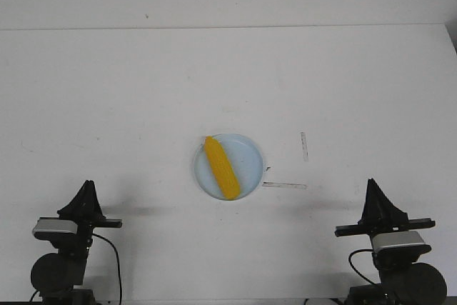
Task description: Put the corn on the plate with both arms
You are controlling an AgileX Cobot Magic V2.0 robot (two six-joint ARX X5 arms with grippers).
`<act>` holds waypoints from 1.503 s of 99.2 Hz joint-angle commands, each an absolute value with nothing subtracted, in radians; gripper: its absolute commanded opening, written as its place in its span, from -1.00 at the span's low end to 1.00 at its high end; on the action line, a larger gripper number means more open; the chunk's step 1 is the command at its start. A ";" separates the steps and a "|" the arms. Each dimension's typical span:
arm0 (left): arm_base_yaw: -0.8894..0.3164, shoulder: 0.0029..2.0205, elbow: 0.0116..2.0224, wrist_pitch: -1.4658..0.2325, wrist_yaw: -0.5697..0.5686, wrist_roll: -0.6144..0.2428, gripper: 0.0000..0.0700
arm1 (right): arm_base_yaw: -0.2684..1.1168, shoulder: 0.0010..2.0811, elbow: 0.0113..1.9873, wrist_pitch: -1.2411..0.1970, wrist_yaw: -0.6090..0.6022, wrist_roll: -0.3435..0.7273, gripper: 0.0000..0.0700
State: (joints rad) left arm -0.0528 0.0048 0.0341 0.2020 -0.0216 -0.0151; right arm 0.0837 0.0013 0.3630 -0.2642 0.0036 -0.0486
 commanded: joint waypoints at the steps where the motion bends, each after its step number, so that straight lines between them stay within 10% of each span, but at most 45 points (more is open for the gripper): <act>1: -0.052 0.003 0.013 0.211 -0.023 -0.016 -1.00 | 0.086 0.002 0.342 -0.245 -0.003 -0.054 -0.96; 39: -0.052 0.003 0.014 0.210 -0.023 -0.016 -1.00 | 0.084 0.001 0.014 0.223 -0.030 -0.049 -0.96; 89: -0.052 0.003 0.014 0.210 -0.023 -0.016 -1.00 | 0.062 0.001 0.013 0.035 -0.026 -0.049 -0.96; 149: -0.052 0.003 0.014 0.210 -0.023 -0.016 -1.00 | 0.062 0.001 0.013 0.134 -0.027 -0.049 -0.96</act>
